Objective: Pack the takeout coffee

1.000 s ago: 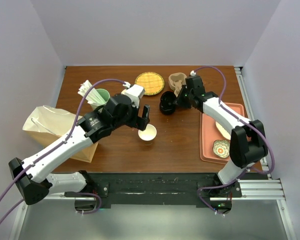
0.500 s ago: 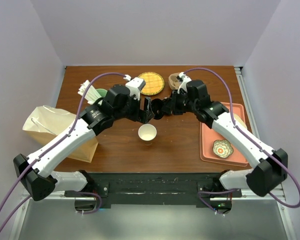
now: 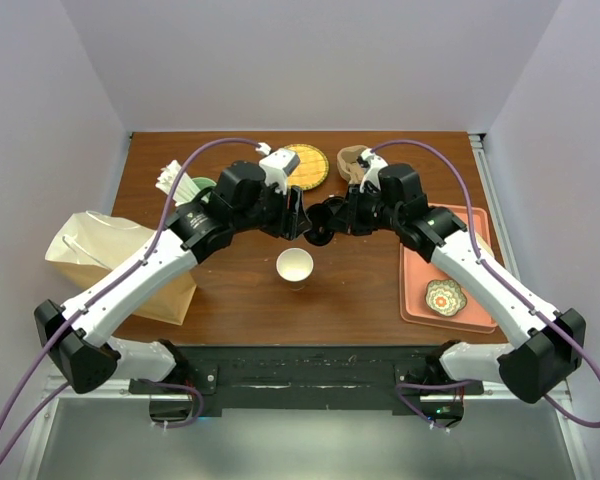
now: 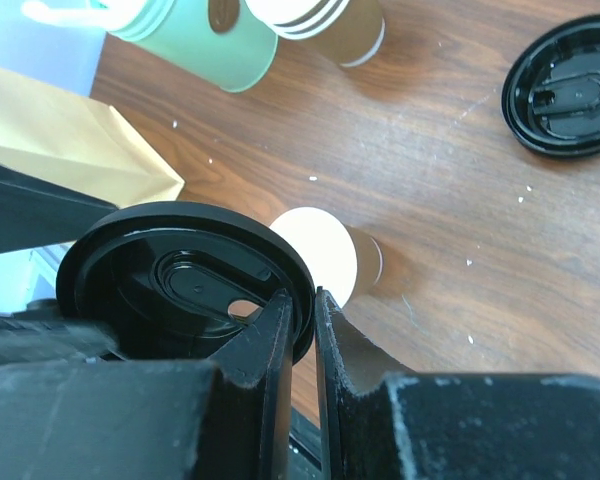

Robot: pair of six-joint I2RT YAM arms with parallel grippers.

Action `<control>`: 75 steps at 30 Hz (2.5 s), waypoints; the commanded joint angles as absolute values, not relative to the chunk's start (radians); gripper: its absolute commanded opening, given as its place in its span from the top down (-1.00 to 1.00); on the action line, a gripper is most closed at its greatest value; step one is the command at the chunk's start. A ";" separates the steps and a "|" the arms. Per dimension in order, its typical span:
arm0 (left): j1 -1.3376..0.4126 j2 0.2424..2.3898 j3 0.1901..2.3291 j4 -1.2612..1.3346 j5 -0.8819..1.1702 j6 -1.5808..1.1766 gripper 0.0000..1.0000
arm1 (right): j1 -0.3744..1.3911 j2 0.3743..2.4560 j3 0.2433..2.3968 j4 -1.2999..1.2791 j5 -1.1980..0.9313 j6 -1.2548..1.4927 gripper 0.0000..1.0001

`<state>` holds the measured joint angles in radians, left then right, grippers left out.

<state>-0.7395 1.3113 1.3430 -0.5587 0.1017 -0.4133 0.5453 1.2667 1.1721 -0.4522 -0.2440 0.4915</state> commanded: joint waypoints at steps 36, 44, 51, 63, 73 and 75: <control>-0.515 1.425 1.163 0.554 1.032 -1.263 0.83 | 0.554 0.799 1.049 -0.026 -0.373 0.695 -0.05; -0.515 1.477 1.169 0.963 1.017 -1.584 0.83 | 0.555 0.810 0.973 0.230 -0.410 0.954 0.07; -0.515 1.486 1.164 1.057 0.994 -1.649 0.83 | 0.555 0.801 0.979 0.249 -0.345 1.000 -0.03; -0.517 1.470 1.108 1.094 0.954 -1.675 0.83 | 0.554 0.874 1.008 0.403 -0.489 1.032 0.09; -0.515 1.448 1.069 1.106 0.922 -1.681 0.83 | 0.554 0.928 1.025 0.460 -0.571 1.068 0.43; -0.517 1.444 1.055 1.104 0.917 -1.678 0.83 | 0.554 0.931 1.023 0.480 -0.574 1.072 0.59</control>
